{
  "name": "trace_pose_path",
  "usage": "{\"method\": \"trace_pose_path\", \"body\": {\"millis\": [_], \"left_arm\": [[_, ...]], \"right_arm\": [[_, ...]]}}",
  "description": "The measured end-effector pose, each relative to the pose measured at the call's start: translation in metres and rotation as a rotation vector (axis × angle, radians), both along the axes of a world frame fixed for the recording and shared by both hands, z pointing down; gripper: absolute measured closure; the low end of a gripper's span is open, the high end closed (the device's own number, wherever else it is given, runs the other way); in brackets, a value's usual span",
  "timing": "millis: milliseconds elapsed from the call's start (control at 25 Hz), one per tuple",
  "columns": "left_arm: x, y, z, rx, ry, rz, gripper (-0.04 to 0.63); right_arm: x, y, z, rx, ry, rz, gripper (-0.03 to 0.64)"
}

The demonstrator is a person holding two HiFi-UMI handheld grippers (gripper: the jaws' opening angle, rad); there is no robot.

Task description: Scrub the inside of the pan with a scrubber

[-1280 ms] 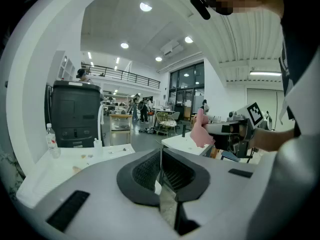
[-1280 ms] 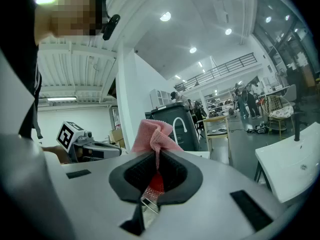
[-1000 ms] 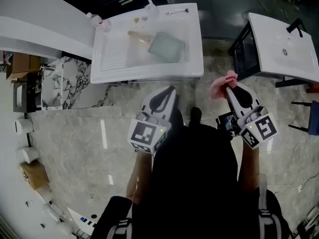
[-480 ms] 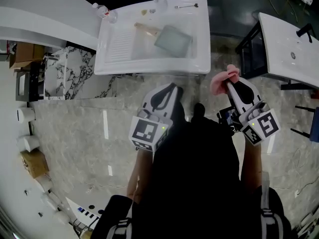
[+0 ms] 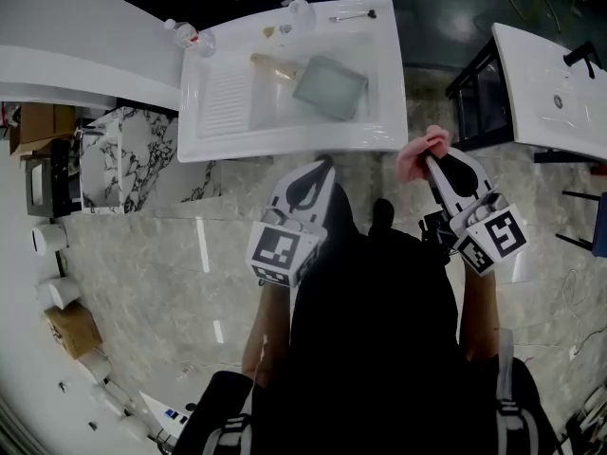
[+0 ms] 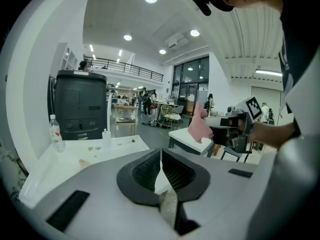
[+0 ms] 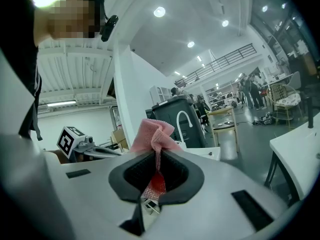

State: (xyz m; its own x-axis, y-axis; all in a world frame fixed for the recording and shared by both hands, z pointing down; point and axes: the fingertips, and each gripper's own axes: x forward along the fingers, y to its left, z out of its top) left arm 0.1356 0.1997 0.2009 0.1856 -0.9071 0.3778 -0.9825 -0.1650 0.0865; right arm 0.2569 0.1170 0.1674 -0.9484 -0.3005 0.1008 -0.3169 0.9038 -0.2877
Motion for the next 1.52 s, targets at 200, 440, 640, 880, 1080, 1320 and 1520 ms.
{"method": "trace_pose_path", "body": {"millis": [200, 440, 640, 880, 1080, 1320, 1520], "left_arm": [[-0.051, -0.033, 0.018, -0.046, -0.019, 0.073, 0.555], [-0.110, -0.079, 0.026, -0.062, -0.018, 0.136, 0.555], [-0.163, -0.108, 0.045, -0.088, -0.002, 0.161, 0.555], [-0.228, -0.137, 0.083, -0.145, -0.009, 0.122, 0.555], [-0.267, -0.155, 0.126, -0.224, -0.026, 0.127, 0.554], [-0.301, -0.174, 0.180, -0.327, -0.044, 0.138, 0.554], [-0.327, -0.192, 0.219, -0.384, -0.080, 0.124, 0.554]], "right_arm": [[-0.038, -0.018, 0.009, -0.029, 0.044, 0.069, 0.578], [-0.080, -0.051, 0.012, -0.062, 0.073, 0.168, 0.578], [-0.121, -0.077, 0.008, -0.064, 0.077, 0.264, 0.578], [-0.160, -0.083, 0.021, -0.087, 0.115, 0.329, 0.578], [-0.185, -0.086, 0.046, -0.134, 0.179, 0.361, 0.578], [-0.206, -0.092, 0.077, -0.194, 0.235, 0.366, 0.578], [-0.220, -0.096, 0.112, -0.250, 0.270, 0.335, 0.578]]}}
